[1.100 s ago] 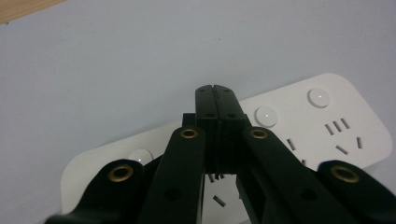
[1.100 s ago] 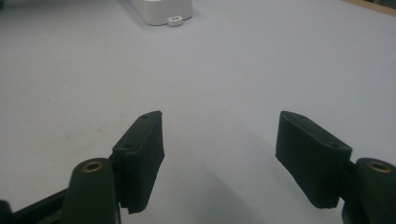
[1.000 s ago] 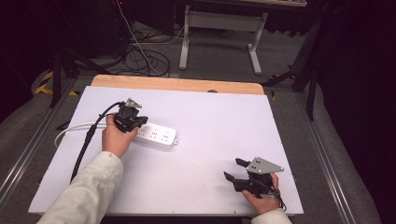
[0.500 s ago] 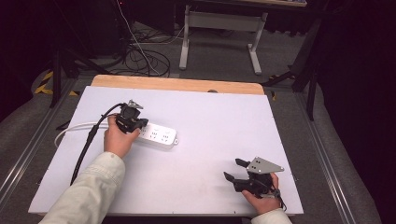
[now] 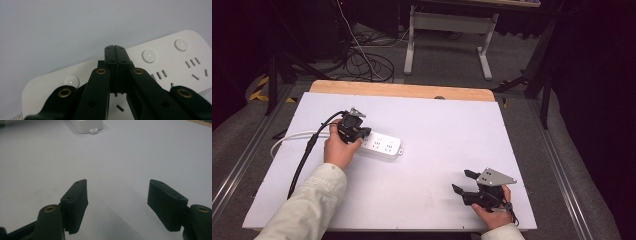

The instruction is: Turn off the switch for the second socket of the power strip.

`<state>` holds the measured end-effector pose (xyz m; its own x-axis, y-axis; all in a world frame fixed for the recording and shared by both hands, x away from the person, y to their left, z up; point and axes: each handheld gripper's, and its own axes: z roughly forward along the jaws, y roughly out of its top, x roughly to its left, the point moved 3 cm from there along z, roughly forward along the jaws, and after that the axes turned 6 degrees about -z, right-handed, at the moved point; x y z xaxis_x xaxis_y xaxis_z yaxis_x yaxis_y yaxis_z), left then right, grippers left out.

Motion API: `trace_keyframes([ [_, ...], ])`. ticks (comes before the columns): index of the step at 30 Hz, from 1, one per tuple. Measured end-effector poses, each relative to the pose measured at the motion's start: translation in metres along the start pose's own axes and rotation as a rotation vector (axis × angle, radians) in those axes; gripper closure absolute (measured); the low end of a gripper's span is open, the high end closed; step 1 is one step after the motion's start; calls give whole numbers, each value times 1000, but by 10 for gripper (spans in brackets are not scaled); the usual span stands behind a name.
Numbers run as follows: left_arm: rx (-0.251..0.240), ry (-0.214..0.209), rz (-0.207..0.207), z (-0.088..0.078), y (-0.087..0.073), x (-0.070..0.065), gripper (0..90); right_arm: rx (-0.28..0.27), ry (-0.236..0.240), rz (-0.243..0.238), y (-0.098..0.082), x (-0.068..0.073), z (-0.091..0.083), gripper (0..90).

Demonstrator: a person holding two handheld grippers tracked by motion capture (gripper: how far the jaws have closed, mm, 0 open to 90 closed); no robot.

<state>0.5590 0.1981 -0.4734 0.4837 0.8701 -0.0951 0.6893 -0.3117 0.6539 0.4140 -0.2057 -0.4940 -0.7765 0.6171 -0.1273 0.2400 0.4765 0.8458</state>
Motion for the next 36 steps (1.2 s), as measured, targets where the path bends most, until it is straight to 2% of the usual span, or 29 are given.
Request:
trace_keyframes([
  [7,-4,15,31,1,-1,-1,899,-2,0,-1,0,0,0,334],
  [12,-11,30,36,1,-2,-2,899,-2,-1,-1,0,0,0,334],
  [15,-15,16,23,1,-4,-2,899,-2,-1,-2,0,0,-1,334],
  [18,-13,23,34,1,-4,-2,899,1,0,-1,0,0,0,334],
  [22,-10,19,23,1,-4,-2,899,3,0,-3,0,1,0,333],
  [28,-13,24,26,1,-4,-2,899,5,-1,-3,0,1,0,334],
  [32,-19,25,15,1,-4,-3,900,5,0,-4,0,1,0,334],
  [36,-24,9,-3,1,-5,-1,900,3,3,-4,0,1,0,334],
])
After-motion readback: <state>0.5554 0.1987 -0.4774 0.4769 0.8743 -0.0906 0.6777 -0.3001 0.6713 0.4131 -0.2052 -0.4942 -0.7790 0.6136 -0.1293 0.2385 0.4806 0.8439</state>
